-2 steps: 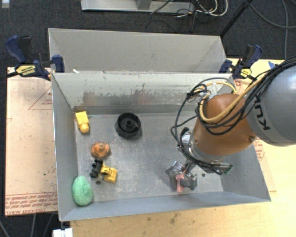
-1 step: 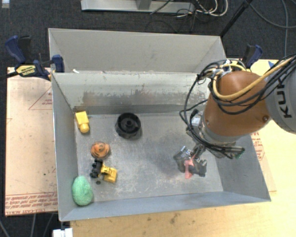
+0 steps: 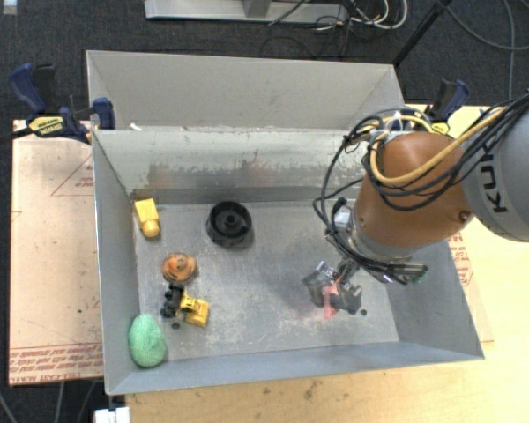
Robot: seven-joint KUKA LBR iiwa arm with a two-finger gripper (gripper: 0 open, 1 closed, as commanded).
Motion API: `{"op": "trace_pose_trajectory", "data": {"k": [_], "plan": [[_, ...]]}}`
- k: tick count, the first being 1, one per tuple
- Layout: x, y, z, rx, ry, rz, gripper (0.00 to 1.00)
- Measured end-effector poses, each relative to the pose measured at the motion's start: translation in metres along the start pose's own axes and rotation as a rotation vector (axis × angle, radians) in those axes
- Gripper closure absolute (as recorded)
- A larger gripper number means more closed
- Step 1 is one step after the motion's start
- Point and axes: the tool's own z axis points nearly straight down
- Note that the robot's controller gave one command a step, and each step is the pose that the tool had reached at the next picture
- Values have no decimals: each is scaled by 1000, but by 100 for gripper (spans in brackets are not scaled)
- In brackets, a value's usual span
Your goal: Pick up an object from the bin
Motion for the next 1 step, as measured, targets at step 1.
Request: {"op": "trace_pose_trajectory", "data": {"k": [1], "plan": [[63, -40, -59, -9, 8, -17, 100]]}}
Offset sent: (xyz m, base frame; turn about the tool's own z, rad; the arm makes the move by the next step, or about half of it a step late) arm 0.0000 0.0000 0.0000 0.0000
